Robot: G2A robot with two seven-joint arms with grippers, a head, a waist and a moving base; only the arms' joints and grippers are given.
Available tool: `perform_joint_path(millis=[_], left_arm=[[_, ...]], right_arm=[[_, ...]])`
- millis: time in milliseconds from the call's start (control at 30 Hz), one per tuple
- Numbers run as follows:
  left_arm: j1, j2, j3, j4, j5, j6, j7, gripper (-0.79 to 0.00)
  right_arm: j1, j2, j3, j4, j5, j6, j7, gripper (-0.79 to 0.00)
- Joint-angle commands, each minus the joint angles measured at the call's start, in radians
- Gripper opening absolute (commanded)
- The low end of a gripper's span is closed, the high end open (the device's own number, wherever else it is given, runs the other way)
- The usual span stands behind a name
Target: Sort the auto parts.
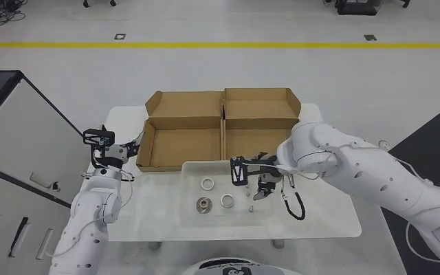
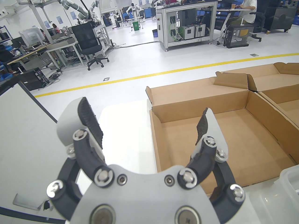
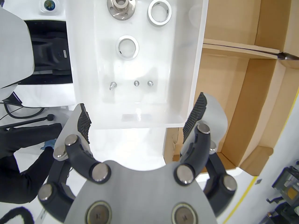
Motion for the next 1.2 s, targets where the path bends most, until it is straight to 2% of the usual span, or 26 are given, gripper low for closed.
perform_joint_path(millis=[0,300,533,700,733,833,867,933,1167], left_arm=[[0.0,0.0,0.0,0.0,0.0,0.0,0.0,0.0],[0.0,0.0,0.0,0.0,0.0,0.0,0.0,0.0],[0.0,0.0,0.0,0.0,0.0,0.0,0.0,0.0],[0.0,0.0,0.0,0.0,0.0,0.0,0.0,0.0],[0.0,0.0,0.0,0.0,0.0,0.0,0.0,0.0],[0.0,0.0,0.0,0.0,0.0,0.0,0.0,0.0],[0.0,0.0,0.0,0.0,0.0,0.0,0.0,0.0],[0.0,0.0,0.0,0.0,0.0,0.0,0.0,0.0],[0.0,0.0,0.0,0.0,0.0,0.0,0.0,0.0]], right_arm=[[0.016,-0.006,-0.022,-0.004,0.006,0.015,0.015,0.0],[0.043,-0.039,-0.121,0.004,-0.017,0.026,0.025,0.0],[0.046,-0.065,-0.154,0.038,-0.023,0.031,0.03,-0.006],[0.041,-0.078,-0.158,0.059,-0.03,0.03,0.03,-0.151],[0.039,-0.08,-0.162,0.061,-0.034,0.032,0.032,-0.206],[0.034,-0.088,-0.181,0.073,-0.044,0.044,0.044,-0.249],[0.035,-0.091,-0.186,0.076,-0.046,0.048,0.048,-0.336],[0.035,-0.095,-0.193,0.083,-0.047,0.051,0.051,-0.397],[0.047,-0.113,-0.24,0.1,-0.052,0.048,0.047,-0.416]])
